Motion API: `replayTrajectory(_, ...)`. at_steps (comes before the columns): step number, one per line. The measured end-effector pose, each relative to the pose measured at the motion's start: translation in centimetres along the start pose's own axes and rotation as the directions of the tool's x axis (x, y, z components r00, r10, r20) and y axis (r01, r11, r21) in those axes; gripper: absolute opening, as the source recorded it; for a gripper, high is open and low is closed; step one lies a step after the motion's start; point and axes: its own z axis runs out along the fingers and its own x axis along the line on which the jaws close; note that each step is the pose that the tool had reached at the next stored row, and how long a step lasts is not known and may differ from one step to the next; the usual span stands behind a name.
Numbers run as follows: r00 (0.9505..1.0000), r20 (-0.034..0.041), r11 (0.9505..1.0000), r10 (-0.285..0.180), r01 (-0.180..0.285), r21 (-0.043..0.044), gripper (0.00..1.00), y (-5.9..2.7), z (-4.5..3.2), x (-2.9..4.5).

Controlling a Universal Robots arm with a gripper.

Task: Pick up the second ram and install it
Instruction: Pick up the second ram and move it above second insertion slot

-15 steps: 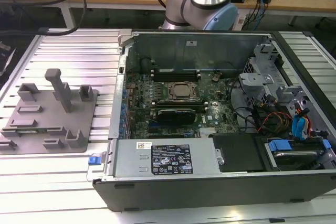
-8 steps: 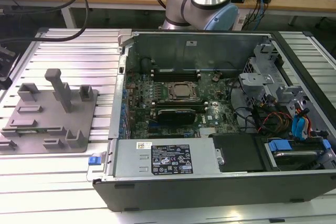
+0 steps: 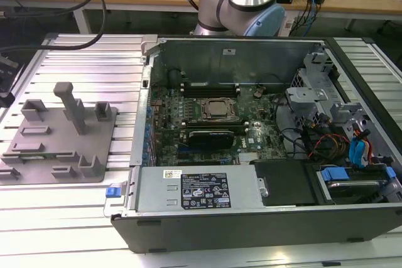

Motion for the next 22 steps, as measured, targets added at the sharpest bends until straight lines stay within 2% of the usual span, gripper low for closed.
replayTrajectory(3,1.0000,-0.0001,1.0000,-0.003,0.003,0.0001,0.08,0.00,0.01,0.00)
replayTrajectory(4,0.9997,-0.0008,0.9997,-0.024,0.024,0.0004,0.08,0.00,0.03,0.00)
replayTrajectory(5,0.9982,-0.0022,0.9982,-0.060,0.060,0.0051,0.08,0.00,0.02,0.01)
replayTrajectory(7,0.9917,-0.0048,0.9917,-0.128,0.128,0.0060,0.08,0.00,0.07,0.02)
replayTrajectory(10,0.9733,-0.0090,0.9733,-0.229,0.229,0.0071,0.08,0.00,0.16,0.02)
replayTrajectory(11,0.9638,-0.0105,0.9638,-0.266,0.266,0.0073,0.08,0.00,0.19,0.01)
replayTrajectory(14,0.9444,-0.0132,0.9444,-0.329,0.329,0.0076,0.08,-0.01,0.25,0.01)
replayTrajectory(16,0.9072,-0.0173,0.9072,-0.420,0.421,0.0077,0.08,-0.01,0.30,0.01)
replayTrajectory(17,0.8919,-0.0187,0.8920,-0.452,0.452,0.0077,0.08,-0.01,0.33,0.01)
replayTrajectory(18,0.8719,-0.0203,0.8720,-0.489,0.489,0.0076,0.08,-0.01,0.35,0.01)
replayTrajectory(21,0.7864,-0.0268,0.7865,-0.617,0.618,0.0065,0.08,-0.01,0.45,0.01)
replayTrajectory(22,0.7551,-0.0287,0.7553,-0.655,0.655,0.0059,0.08,-0.01,0.49,0.01)
